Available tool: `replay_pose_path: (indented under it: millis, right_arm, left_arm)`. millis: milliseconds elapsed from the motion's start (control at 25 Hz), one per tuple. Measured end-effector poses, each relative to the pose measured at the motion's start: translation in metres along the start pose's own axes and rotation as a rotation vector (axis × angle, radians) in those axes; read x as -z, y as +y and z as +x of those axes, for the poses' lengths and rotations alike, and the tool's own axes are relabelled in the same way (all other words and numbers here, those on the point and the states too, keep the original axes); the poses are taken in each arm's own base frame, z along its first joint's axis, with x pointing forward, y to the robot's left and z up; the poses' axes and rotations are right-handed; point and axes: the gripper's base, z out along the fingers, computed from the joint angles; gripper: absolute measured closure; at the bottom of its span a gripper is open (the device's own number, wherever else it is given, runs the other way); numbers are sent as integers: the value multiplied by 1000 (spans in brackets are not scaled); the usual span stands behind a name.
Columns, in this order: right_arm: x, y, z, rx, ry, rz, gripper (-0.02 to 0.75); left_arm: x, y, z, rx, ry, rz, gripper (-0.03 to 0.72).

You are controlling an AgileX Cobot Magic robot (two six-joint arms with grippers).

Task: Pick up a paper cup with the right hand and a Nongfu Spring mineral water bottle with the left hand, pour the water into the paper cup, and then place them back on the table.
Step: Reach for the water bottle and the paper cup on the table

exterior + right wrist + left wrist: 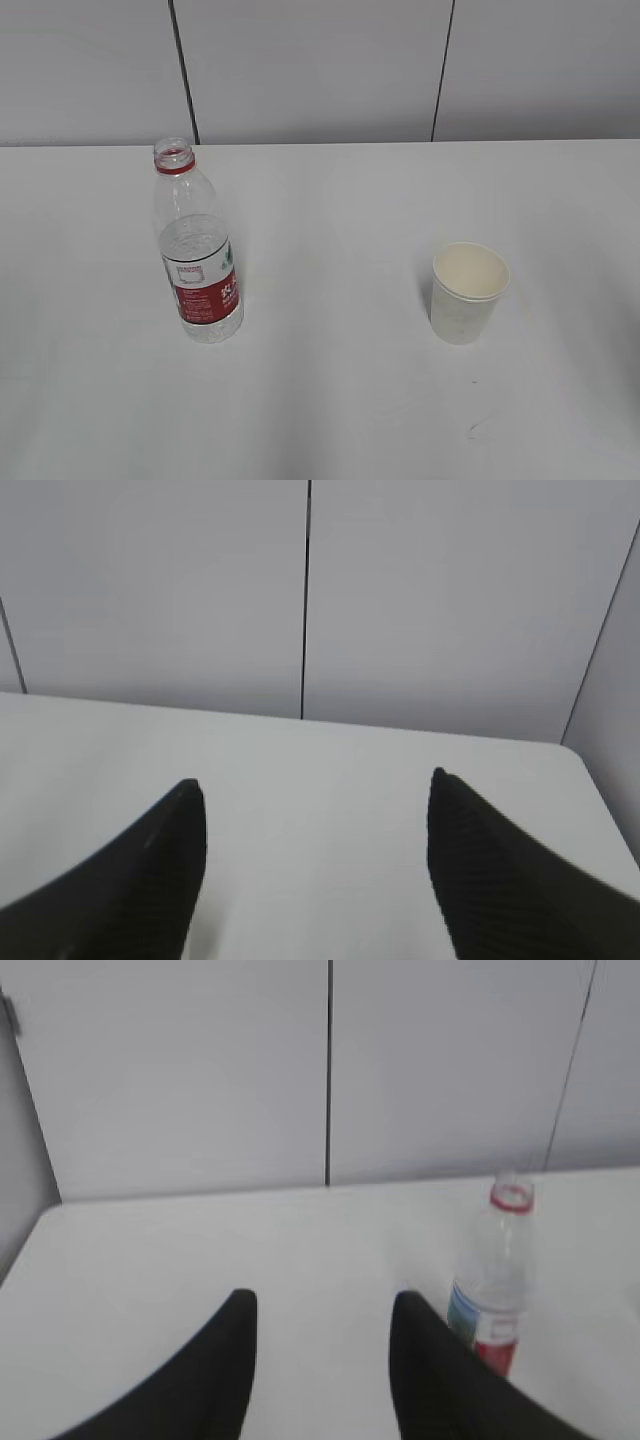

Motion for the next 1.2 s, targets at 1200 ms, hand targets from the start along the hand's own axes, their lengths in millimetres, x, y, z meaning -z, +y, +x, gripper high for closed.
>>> replay_pose_path:
  millis: [1200]
  right_arm:
    - [-113, -1, 47, 7, -84, 42, 227]
  left_arm:
    - [-229, -38, 82, -11, -62, 158, 463]
